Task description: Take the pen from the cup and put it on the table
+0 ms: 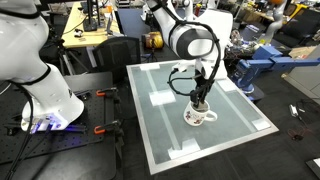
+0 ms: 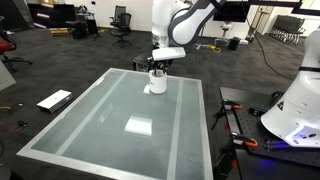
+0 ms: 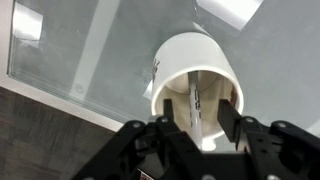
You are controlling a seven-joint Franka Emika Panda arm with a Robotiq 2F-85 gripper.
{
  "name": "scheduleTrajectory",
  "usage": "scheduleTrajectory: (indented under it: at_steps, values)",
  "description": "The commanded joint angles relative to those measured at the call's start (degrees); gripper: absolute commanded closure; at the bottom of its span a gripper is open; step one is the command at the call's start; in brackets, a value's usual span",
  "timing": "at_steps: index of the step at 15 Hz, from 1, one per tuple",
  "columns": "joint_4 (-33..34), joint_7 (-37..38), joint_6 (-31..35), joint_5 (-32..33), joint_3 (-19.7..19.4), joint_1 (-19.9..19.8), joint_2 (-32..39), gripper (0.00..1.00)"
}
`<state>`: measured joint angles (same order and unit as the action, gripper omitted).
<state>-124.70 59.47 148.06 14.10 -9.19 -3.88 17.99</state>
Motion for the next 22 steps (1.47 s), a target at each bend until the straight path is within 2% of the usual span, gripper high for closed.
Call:
scheduleTrajectory:
  at_steps: [1, 3, 5, 22]
  values:
    - [1.3, -2.6, -0.1, -1.9, -1.2, 0.8, 1.0, 0.50]
    - [1.7, -3.2, -0.1, -2.1, -1.2, 0.7, 1.5, 0.55]
    - [2.2, -3.4, -0.2, -2.2, -1.4, 0.7, 2.2, 0.55]
    - [5.3, -9.3, 1.7, -2.0, -2.2, 1.1, 6.3, 0.53]
